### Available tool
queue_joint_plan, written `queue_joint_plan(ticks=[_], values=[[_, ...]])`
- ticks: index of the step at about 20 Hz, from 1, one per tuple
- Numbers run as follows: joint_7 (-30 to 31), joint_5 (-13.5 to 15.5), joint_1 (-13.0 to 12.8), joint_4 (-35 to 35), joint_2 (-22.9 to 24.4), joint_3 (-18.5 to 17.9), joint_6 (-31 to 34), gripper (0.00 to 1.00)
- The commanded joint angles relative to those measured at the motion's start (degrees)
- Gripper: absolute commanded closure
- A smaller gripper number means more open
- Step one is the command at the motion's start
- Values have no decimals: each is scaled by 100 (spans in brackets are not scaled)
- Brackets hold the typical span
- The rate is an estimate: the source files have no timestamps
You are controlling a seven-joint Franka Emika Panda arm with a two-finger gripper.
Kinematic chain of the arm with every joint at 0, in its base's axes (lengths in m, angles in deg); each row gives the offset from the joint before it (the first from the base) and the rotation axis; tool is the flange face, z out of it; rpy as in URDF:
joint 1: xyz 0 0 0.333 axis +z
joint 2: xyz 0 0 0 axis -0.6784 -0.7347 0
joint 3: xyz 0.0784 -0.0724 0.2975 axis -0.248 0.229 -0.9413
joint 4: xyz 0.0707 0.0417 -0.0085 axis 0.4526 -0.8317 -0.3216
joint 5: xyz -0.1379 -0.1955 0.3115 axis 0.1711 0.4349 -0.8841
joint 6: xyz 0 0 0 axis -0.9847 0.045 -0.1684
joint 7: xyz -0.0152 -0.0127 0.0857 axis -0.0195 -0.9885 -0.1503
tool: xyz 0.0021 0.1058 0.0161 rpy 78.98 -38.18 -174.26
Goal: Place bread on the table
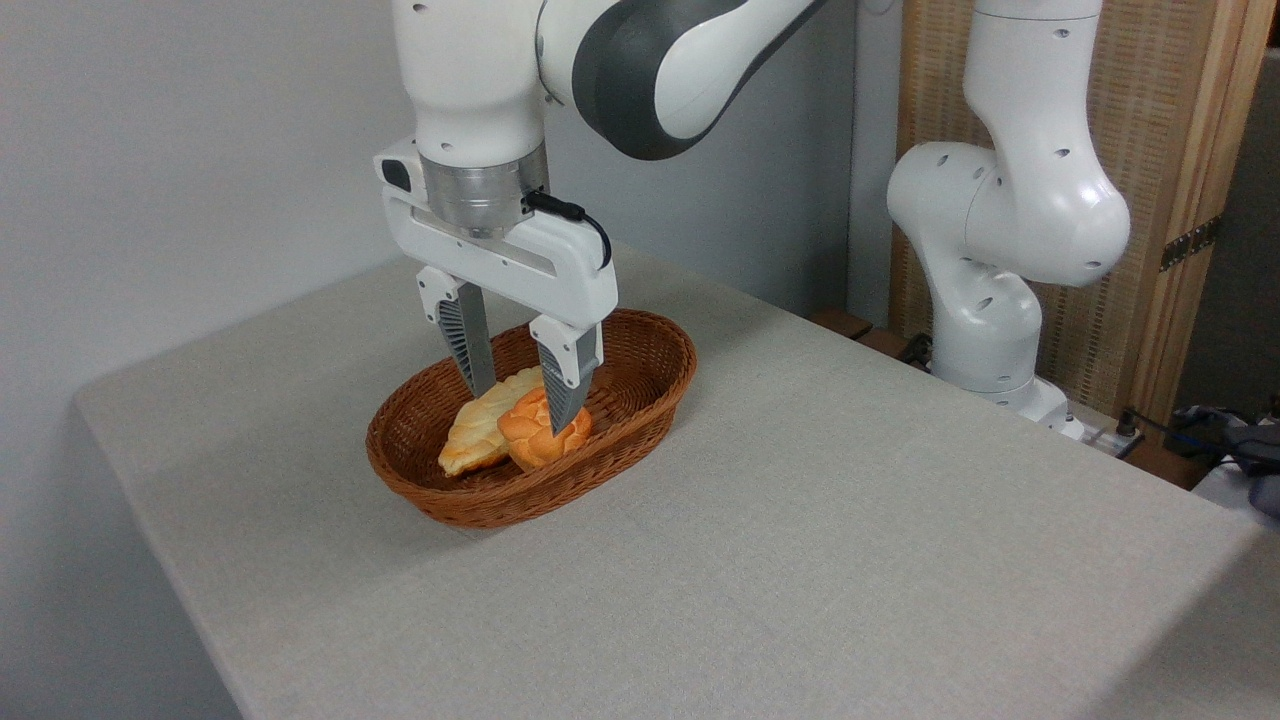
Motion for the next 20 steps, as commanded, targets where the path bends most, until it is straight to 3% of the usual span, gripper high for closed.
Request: queue_joint_plan(ticks=[1,9,13,20], values=[[-223,-71,-63,114,17,109,19,0],[-242,-80,-63,106,8,128,27,0],[-259,-387,-81,36,-27,312,54,0],[-426,-537,-81,0,-141,541,63,0]])
